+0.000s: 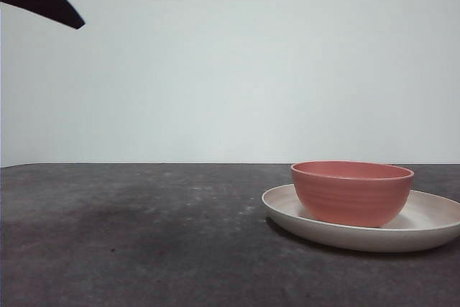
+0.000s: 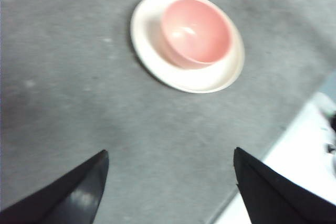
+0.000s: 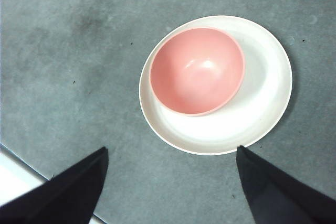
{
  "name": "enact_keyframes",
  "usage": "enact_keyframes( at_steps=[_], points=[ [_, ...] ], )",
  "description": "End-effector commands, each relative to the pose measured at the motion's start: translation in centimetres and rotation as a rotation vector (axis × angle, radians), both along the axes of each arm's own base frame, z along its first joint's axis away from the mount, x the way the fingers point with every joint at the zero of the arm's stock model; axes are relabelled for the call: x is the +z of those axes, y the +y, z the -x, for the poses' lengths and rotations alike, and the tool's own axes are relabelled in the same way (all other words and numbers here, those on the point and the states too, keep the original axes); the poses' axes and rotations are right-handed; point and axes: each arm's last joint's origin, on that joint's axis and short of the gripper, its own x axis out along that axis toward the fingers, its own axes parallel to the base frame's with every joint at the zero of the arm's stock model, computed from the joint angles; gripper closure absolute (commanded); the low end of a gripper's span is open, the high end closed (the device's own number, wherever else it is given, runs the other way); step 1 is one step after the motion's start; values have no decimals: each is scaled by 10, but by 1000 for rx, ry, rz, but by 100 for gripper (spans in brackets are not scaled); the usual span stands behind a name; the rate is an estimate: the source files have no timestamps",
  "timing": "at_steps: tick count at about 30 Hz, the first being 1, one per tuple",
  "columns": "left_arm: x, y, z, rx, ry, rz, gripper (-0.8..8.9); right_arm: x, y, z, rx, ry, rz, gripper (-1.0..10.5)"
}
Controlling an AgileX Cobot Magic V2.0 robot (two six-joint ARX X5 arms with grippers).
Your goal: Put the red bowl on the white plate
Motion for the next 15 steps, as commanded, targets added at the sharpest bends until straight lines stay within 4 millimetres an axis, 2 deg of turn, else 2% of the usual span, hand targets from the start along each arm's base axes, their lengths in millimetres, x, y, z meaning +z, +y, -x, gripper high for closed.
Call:
enact_keyframes(
  at_steps=[1,9,15],
  points=[
    [3,-3,-1,-34,-20,16,443,6,0,0,-7,-8,-12,558],
    [4,-4,-1,-42,-39,23,443,4,1,-1,-13,14,-13,558],
    [6,-5,-2,-49,-56,40,443,-1,4,-22,-33,48,-13,558]
  ],
)
